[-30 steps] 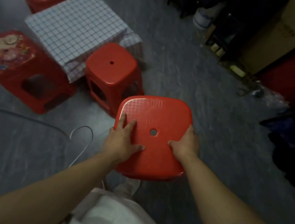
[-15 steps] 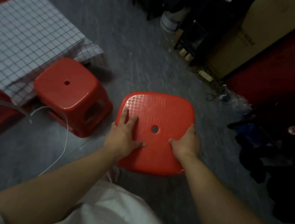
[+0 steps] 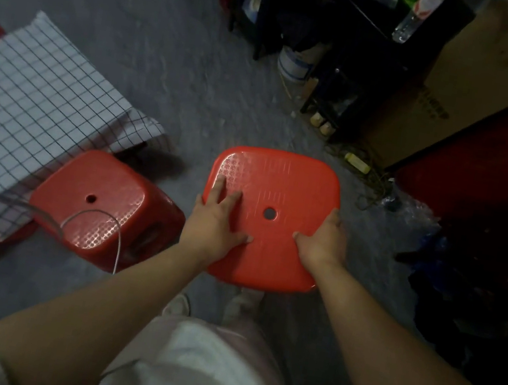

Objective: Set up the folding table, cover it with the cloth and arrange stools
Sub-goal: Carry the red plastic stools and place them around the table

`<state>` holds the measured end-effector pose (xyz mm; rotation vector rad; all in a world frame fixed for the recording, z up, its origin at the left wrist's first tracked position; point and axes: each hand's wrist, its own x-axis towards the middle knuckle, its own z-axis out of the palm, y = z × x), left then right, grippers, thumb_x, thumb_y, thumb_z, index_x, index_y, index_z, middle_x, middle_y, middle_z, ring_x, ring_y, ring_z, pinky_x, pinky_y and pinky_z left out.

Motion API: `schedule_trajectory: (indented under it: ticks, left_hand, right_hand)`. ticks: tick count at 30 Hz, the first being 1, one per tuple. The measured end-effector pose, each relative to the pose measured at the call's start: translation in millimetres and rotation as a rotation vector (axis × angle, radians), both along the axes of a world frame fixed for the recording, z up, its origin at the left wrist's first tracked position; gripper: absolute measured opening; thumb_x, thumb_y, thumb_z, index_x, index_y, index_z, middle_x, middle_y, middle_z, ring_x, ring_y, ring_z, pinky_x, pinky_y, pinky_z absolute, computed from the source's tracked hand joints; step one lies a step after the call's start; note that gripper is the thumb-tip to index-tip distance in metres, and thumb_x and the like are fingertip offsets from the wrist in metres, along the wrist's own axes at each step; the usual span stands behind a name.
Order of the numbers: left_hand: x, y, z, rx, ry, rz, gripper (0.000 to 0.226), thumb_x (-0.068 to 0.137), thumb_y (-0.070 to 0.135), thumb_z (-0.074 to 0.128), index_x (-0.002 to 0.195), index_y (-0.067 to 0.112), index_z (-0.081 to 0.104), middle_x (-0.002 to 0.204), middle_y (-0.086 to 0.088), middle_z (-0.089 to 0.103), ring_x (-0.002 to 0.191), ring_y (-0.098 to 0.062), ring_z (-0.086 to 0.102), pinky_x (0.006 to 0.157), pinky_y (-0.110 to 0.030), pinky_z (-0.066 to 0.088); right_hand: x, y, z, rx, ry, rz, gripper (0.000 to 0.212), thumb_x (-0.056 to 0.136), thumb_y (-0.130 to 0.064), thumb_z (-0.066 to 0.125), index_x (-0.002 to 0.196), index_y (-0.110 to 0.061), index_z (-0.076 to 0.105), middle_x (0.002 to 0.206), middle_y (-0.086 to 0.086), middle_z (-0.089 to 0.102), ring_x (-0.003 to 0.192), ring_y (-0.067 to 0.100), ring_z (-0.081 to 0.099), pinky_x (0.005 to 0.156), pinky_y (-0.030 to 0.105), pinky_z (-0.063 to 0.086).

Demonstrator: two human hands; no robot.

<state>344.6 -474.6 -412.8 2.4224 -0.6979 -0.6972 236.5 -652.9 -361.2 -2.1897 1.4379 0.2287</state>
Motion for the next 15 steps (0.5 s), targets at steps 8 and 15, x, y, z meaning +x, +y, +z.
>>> schedule_trajectory:
  ticks: [8,15]
  left_hand:
    - [86.4,-94.1,-14.8,0.089,-0.038,0.13,0.101,0.067,0.06,0.083,0.153,0.035,0.037,0.168,0.012,0.005,0.144,-0.044,0.028,0.113,-0.053,0.034]
    - [159.0,-139.9,-5.7,0.11,-0.036,0.323,0.101,0.066,0.058,0.084,0.153,0.036,0.037,0.168,0.015,0.006,0.141,-0.042,0.031,0.109,-0.056,0.041]
  right_hand:
    - [108.9,-112.0,-34.2,0.087,0.007,0.148,0.101,0.082,-0.028,0.079,0.156,-0.006,0.013,0.149,0.02,0.042,0.134,0.036,0.045,0.109,0.04,0.039]
    - [221.4,-174.3,-34.8,0.132,0.003,0.361,0.106,0.079,-0.028,0.081,0.155,-0.006,0.012,0.149,0.022,0.042,0.135,0.035,0.044,0.111,0.04,0.039]
